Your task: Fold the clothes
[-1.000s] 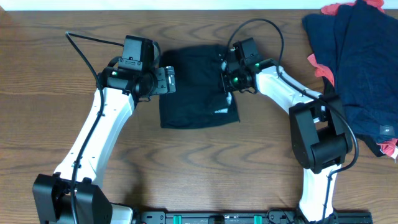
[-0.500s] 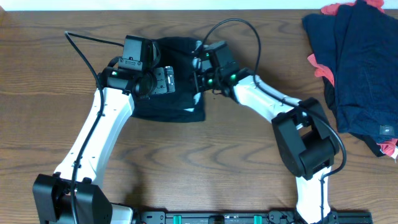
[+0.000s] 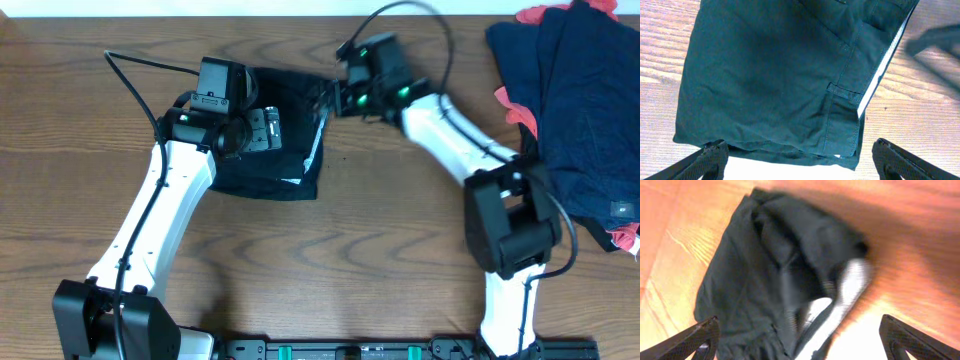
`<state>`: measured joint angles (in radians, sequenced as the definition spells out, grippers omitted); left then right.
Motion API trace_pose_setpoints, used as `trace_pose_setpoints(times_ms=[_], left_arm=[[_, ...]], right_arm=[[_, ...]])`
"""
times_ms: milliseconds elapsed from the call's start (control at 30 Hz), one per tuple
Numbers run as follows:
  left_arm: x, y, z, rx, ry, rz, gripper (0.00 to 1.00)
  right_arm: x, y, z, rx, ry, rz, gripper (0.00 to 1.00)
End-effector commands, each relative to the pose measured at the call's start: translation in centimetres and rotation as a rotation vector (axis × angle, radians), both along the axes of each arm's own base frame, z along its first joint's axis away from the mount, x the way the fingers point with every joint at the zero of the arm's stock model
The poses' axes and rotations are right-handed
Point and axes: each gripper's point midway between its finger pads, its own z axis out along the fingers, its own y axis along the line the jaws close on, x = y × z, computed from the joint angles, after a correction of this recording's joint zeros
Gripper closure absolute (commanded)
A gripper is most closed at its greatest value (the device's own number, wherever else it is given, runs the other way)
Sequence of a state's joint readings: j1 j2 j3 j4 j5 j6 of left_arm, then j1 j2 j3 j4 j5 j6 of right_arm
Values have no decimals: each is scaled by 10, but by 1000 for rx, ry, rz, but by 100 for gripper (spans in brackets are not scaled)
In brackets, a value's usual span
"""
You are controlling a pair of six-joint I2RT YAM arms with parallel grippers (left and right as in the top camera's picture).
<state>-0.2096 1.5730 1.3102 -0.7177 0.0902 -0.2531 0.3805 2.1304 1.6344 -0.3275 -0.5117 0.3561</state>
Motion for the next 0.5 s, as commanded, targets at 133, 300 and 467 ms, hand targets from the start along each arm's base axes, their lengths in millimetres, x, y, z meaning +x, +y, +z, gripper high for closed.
trace_pose_setpoints(times_ms=[133, 300, 467], left_arm=[[-4, -34, -4, -35, 10, -105, 7], [2, -84, -25, -30, 0, -218, 7], [10, -98, -59, 109, -6, -229, 7]], right_arm=[[33, -92, 10, -31, 7, -79, 1], [34, -162, -4, -86, 76, -167, 1], [28, -213, -13, -96, 151, -251, 1]])
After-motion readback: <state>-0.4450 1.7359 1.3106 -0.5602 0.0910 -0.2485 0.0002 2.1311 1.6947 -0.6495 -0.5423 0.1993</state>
